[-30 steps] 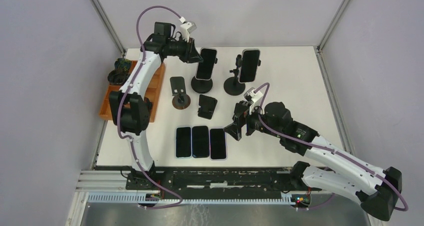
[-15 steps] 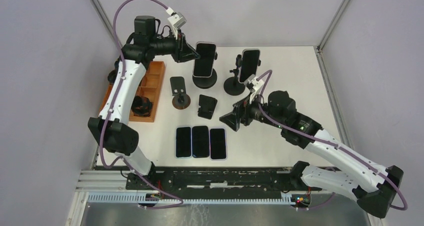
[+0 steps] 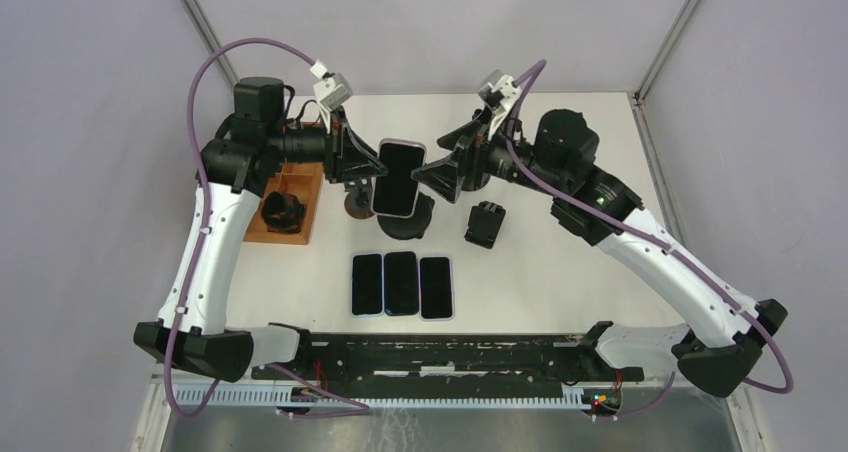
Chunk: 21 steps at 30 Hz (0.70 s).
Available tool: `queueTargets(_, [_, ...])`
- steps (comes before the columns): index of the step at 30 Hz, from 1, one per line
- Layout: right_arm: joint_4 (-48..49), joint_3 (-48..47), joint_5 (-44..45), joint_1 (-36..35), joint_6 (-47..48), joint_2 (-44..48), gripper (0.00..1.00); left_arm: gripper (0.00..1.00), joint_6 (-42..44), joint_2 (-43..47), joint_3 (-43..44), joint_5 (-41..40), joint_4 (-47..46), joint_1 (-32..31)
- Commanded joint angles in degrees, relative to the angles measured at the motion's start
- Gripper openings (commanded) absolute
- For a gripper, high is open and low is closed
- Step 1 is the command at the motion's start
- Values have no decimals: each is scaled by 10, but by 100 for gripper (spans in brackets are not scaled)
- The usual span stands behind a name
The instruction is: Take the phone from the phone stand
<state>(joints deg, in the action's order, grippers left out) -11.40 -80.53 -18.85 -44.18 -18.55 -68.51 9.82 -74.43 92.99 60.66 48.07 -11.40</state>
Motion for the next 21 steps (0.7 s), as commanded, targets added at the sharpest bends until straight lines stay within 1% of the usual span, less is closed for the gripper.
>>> queueTargets(1, [23, -5, -74, 1, -6, -34, 98, 2, 52, 25, -6, 49, 33, -3])
queueTargets(5, [100, 51, -154, 1, -45, -42, 98, 2, 87, 25, -7, 64, 80, -6])
queueTargets(7, [109, 65, -166, 1, -47, -45, 97, 2, 104, 24, -6, 71, 102, -8])
queueTargets(12, [148, 100, -191, 1, -65, -47, 86, 2, 140, 23, -11, 81, 139, -11])
queueTargets(15, [158, 104, -198, 1, -74, -58, 82, 2, 162, 20, -12, 84, 161, -15])
queueTargets(17, [167, 104, -202, 1, -79, -65, 77, 2, 180, 18, -13, 85, 181, -17])
queueTargets(21, [175, 97, -209, 1, -85, -82, 65, 2, 203, 14, -12, 85, 207, -20])
